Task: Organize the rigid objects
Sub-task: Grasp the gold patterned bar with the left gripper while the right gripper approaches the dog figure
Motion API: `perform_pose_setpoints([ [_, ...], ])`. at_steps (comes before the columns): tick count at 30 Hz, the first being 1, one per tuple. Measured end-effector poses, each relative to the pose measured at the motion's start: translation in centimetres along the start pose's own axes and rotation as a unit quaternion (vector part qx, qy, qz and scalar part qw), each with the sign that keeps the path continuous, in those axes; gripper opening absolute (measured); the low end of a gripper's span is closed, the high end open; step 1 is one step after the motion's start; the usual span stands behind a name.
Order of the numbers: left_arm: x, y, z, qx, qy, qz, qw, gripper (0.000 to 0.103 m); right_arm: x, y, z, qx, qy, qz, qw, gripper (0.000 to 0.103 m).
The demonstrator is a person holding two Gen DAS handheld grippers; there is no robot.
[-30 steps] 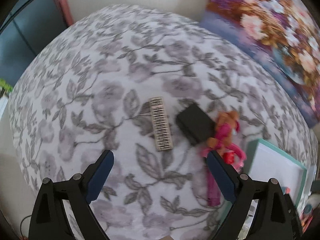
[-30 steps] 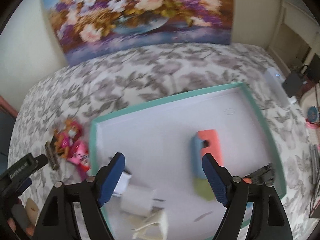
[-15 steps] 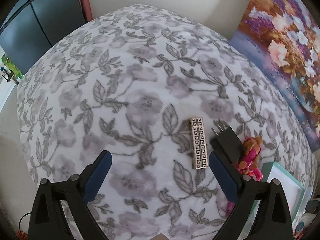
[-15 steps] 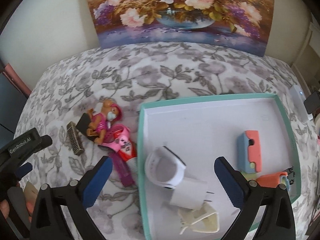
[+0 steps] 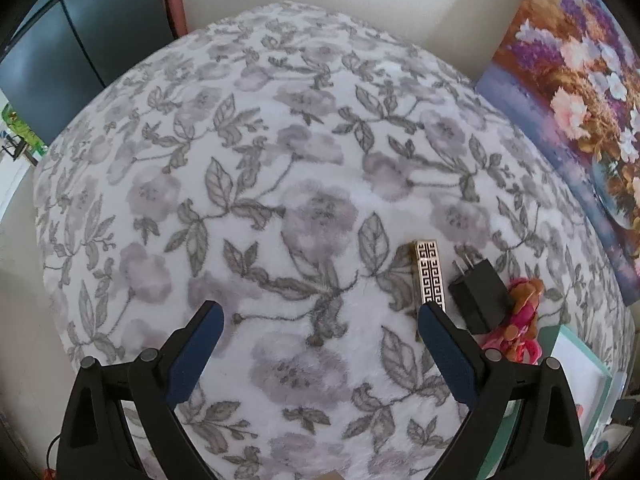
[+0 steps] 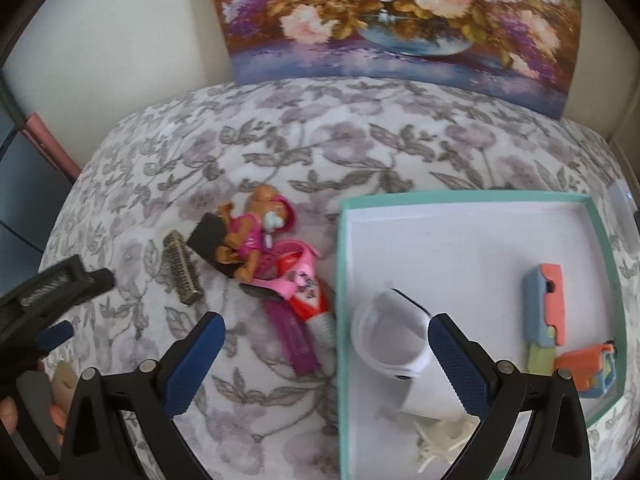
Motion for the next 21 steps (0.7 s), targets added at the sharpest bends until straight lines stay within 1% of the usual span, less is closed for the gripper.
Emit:
perform_pose_setpoints([
  [6,1.2,0.8,0.3,-0.012,0.006,-0.015,0.9998,0.098,-0.6,0.8,0.5,0.002,-0.003,0.000,1.000,0.101],
  [11,3.1,0.9,0.1,-0.025,0.024,-0.002,0.9994,0.098,0.0,0.6,1.9,0.007,0.029,0.012,0.999,0.101],
  [12,3.7,0.8,0.4,-0.030,0.022,-0.008,0.9993,0.098,0.2,0.4,2.2,0.009,0.034,0.013,0.999,0.101],
  [14,4.7,0.4,0.9,-0.029,0.021,-0.020,0.9992,0.098,0.5,0.0,2.7,0.018,0.039,0.010,0.999,0.101],
  [17,5.7,0.1,1.4,-0.012,0.021,-0.020,0.9995,0.098,1.2,-0.3,3.5,0.029,0.050,0.003,0.998,0.101],
  [20,6.0,1.2,1.4,-0.009,0.016,-0.043,0.9989,0.098,2.1,0.0,4.3,0.034,0.069,0.008,0.997,0.101],
  [21,6.2,1.9,1.6,-0.016,0.021,-0.044,0.9987,0.098,2.2,0.2,4.5,0.036,0.071,0.008,0.997,0.101],
])
Point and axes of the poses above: each gripper's, at about its wrist camera, not at the fingertips, and y roughly the way its jaws point, x to its right, z to its top, the point moved 2 cm from there along y, roughly the way its jaws point, and after that the axes turned 1 degree about -y, right-handed, at the moved point
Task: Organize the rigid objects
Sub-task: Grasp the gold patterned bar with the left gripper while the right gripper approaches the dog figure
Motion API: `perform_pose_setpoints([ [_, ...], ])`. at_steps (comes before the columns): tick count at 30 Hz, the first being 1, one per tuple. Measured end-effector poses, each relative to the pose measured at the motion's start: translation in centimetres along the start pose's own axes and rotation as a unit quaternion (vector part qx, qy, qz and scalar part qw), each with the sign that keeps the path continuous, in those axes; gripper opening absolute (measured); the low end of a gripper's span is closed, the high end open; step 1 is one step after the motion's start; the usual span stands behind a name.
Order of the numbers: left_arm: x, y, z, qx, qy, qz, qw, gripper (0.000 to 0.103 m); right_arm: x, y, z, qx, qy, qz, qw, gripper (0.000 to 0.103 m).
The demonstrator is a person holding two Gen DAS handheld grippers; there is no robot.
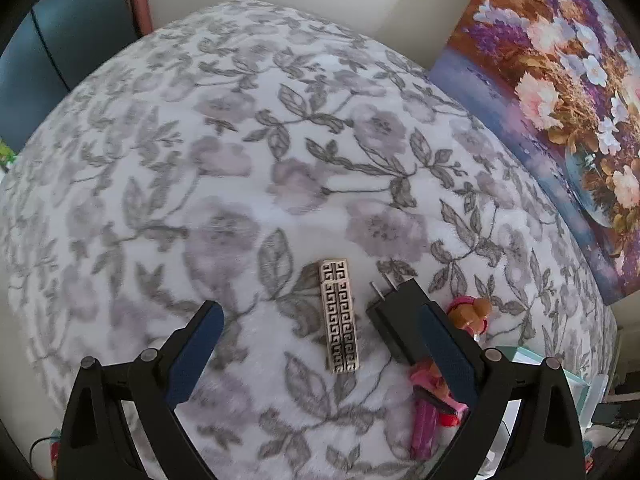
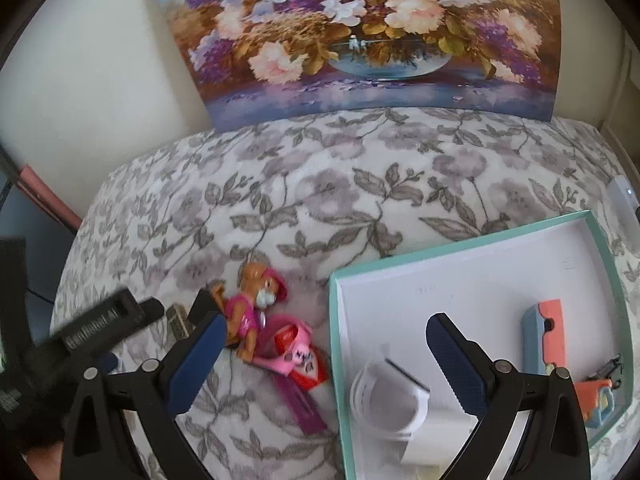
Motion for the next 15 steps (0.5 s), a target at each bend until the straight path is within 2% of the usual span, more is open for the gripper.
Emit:
perform_pose_setpoints([
  [2,-0.1,1.3,0.3,-0.014,0.007,-0.005,0.9999,0.098,0.0,0.5,0.6,0.004,0.005,-0.002,1.000,0.100],
  [6,-1.6,2.9,1.1,-0.029,-0.010,-0.017,0.9994,0.097,-0.6,1.7,1.6,0.010,0.014,0.012,1.000,0.097],
  [10,-2.0,3.1,1.7,-0.028,0.001,-0.021,0.9994,0.097,-2.0,3.1,2.3,0.011,0.006,0.019,1.000,0.089],
  [13,-1.4,3.1,1.7,-0.025,0.021,-0.018,0.9993,0.097,-2.5,3.4,2.4,0.014,0.000,0.025,1.000,0.088],
  [15,-1.0,3.6,1.7,-0.030,0.025,-0.020,0.9990,0.090,-2.5,3.5,2.2,0.013,-0.003,0.019,1.000,0.087],
])
Point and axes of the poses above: each gripper's, at about its wrist camera, not at the fingertips, and y roughly the way its jaws point, x to its right, z to its top, the point moved 2 cm from there along y, roughly the way its jaws point, and after that the axes turned 1 degree about -y, right-handed, at the moved point
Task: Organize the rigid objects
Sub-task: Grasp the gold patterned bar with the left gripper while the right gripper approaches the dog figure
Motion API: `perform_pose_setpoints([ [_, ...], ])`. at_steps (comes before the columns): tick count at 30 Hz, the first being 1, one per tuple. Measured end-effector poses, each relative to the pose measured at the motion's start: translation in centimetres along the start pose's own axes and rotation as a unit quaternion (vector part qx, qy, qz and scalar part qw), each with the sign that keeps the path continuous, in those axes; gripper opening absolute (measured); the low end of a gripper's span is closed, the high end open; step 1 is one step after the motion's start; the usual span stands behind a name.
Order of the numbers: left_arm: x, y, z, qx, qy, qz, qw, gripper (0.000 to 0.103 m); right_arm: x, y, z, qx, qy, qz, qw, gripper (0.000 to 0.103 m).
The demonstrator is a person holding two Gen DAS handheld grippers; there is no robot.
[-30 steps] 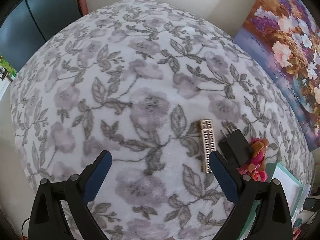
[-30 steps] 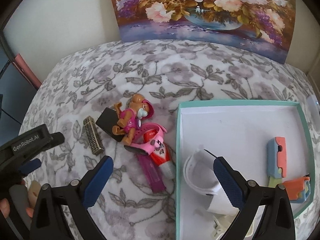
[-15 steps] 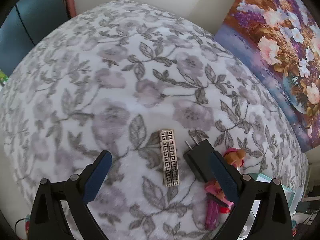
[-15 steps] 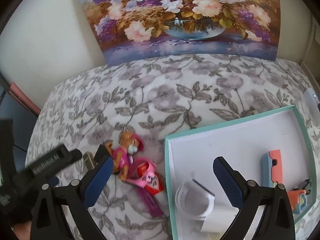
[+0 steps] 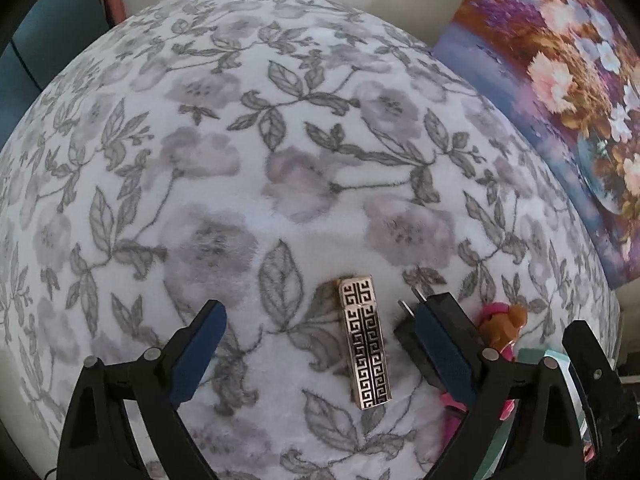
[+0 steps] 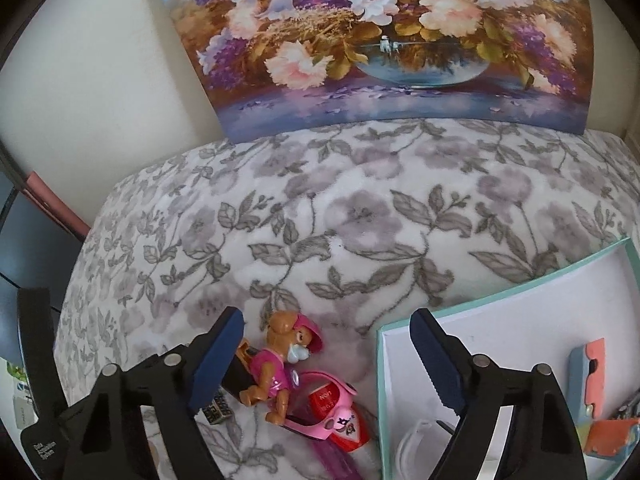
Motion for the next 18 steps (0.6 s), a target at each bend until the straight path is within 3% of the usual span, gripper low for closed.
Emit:
perform_pose_setpoints([
  [6,0.6,0.9,-0.3,-0.010,0.015,0.010,0.9998,0.079,0.0,0.5,-0.5,-0.009,-0.003,-0.003,1.000,0.087],
  [10,0.8,1.3,-0.6,-0.020,0.026,0.013,0.9994,0.076,-0.1,0.8,-0.6,-0.012,-0.007,0.000,1.000,0.085],
  [12,1.2,1.5,-1.0,-0.024,0.033,0.017,0.9990,0.066,-0.2,1.1,-0.7,-0.015,-0.007,0.006,1.000,0.083],
  [18,1.7,1.2,-1.4,-0.024,0.046,0.009,0.9986,0.048,-0.9,1.7,-0.9,-0.022,-0.014,0.020,0.999,0.074],
])
Point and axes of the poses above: each gripper's, at about its wrist camera, not at the fingertips, and y roughly the way its jaws point, x to its right, z to its top, the point moved 2 cm from there along y, roughly the way its jaws point, and after that the axes turned 1 degree about -y, right-handed, at the moved point
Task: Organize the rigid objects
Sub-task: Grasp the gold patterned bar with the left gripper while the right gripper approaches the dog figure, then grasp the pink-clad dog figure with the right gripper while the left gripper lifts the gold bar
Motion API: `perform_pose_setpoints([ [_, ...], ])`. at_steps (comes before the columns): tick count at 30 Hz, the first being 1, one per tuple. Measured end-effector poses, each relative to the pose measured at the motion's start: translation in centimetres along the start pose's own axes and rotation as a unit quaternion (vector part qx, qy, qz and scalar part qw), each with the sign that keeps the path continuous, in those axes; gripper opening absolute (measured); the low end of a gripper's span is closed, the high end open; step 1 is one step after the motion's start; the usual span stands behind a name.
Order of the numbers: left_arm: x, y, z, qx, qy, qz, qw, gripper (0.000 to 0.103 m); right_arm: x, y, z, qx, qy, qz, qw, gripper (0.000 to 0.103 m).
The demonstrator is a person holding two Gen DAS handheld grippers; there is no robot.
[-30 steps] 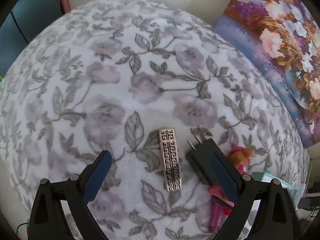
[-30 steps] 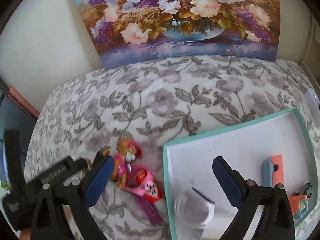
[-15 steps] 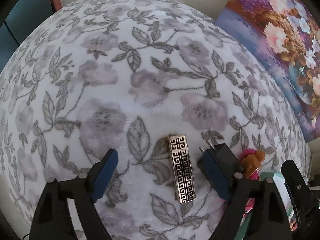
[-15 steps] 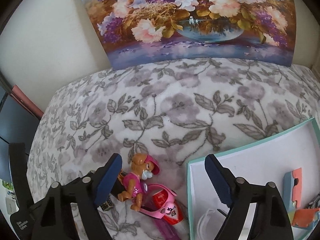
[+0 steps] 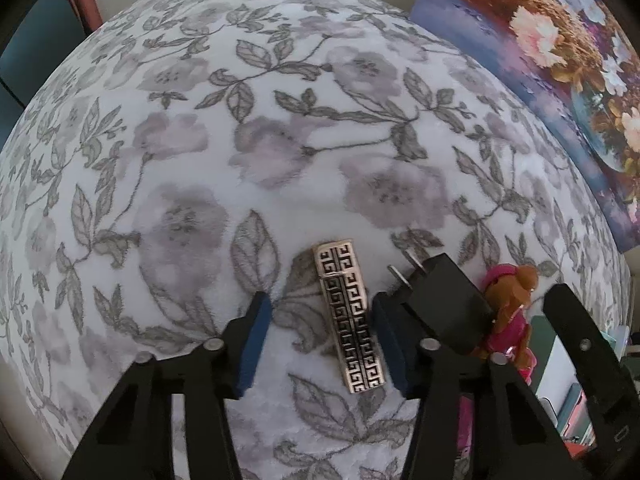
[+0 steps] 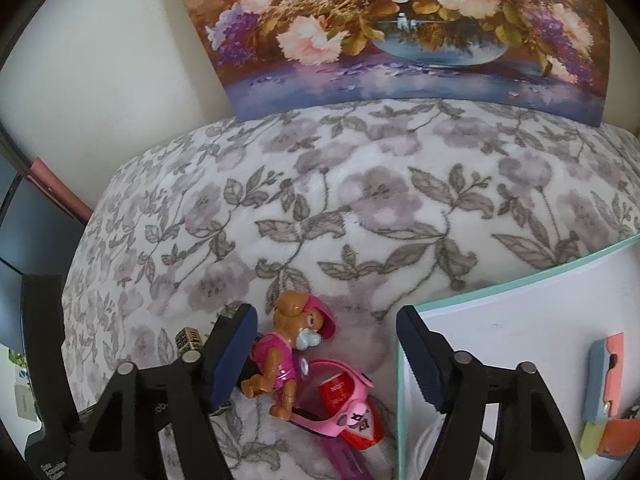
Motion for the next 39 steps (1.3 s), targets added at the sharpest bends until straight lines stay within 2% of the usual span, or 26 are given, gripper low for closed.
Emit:
perform_pose_setpoints([
  [5,1.3,0.4,-0.1,0.002,0.007,0.001,1.0000,0.040,-0.8,0.6,-0.2,-0.004,-0.007,0.017,1.000,0.074],
  [12,-0.1,0.2,0.4,0.008,-0.012,0.004,0.9999,0.022,-1.6,1.3,-0.6,-0.013,-0.017,0.025,0.999,0.074],
  [20,-1.3,0.1,0.7,0.008,-0.034,-0.007,0.9994,0.021,-2.2,2.4,-1.3,-0.030,-0.031,0.022,0.999,0.064],
  [27,-1.6,-0.1,0.5,0.012,-0.025,0.003,0.9996,0.021,-1.6,2.8,-1.6,-0.029,-0.016,0.029,0.999,0.063],
  [29,-1.3,0.0,0.6,0.013,-0.021,0.007,0.9997,0.021,-1.5,2.8,-1.6,-0.028,-0.009,0.035,0.999,0.059],
  [30,-1.2,0.1,0.7,0.013,-0.021,0.007,0.9997,0.021,-1.5,2.7,-1.5,-0.027,-0.007,0.041,0.999,0.049],
  [35,-1.4,0.0,0.9,0.014,-0.030,-0.004,0.9994,0.021,-1.3,2.5,-1.6,-0.024,-0.002,0.041,0.999,0.049],
  [39,-2.0,-0.6,1.0,0.021,-0.033,0.001,0.9992,0.021,-1.1,1.8,-1.5,-0.020,0.001,0.042,0.999,0.048],
])
Point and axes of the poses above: each gripper's, at about its wrist camera, not at the fingertips, and y roughly the way its jaws point, x to its right, z to its top, the point moved 2 cm from there along y, roughly the way its jaws point, and after that the axes turned 1 degree about -y, right-handed, at the moved point
